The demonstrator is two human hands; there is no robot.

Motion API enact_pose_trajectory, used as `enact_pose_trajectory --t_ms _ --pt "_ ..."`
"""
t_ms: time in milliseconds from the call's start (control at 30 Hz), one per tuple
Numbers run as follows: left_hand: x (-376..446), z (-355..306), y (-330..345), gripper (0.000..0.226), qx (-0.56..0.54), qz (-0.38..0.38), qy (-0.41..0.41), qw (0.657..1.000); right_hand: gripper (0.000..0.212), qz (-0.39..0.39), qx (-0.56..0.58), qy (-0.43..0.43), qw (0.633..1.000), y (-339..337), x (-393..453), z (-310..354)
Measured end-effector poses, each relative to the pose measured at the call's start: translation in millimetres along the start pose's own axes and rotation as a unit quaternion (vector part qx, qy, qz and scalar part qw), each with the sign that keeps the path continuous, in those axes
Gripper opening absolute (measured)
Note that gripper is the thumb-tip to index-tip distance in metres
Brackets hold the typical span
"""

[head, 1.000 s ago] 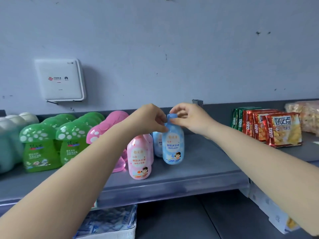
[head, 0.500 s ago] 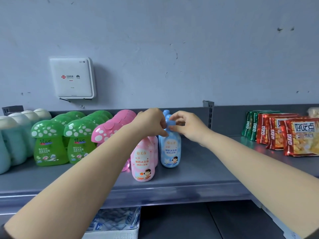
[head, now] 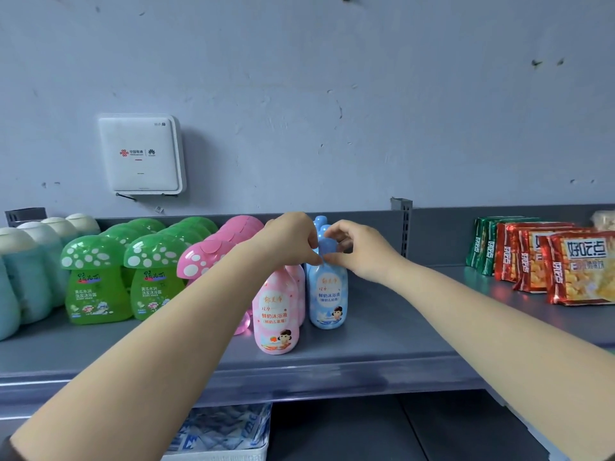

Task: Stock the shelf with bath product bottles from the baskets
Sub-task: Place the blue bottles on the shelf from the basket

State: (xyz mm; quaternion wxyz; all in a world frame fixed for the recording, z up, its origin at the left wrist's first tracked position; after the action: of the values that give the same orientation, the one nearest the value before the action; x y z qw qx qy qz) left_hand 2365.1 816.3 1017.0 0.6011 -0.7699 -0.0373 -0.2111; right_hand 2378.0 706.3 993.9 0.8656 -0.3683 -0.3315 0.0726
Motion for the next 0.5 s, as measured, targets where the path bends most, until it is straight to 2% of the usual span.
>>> enact_pose_trajectory --t_ms 167,333,433,500 --pt "-8 -3 -27 0.026 0.004 -0.065 0.010 0.998 0.031 -0.044 -0.002 0.002 0.999 -18 -4 5" --pt "-34 -36 -50 0.019 0.014 -0.183 0.090 0.979 0.021 -0.118 -0.037 0.003 0.992 -49 -28 13" --pt "-46 -58 -38 0.019 -0.025 -0.200 0.139 0.970 0.018 -0.157 -0.117 -0.003 0.981 -66 -59 15" --pt "-54 -76 -23 0.021 -0.029 -0.211 0.185 0.959 0.018 -0.169 -0.213 -0.004 0.962 -74 -85 15"
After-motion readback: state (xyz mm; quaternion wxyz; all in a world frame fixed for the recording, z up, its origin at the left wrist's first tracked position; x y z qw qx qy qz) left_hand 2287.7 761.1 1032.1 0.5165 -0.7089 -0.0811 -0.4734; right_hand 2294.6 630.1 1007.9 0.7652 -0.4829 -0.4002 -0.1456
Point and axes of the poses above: each hand's wrist, its own x-axis towards the middle knuckle, its own y-axis out of the palm, z = x × y, the point moved 7 cm from there along x, towards the middle knuckle, and after that the axes turned 4 degrees about -x, right-handed, at the moved point
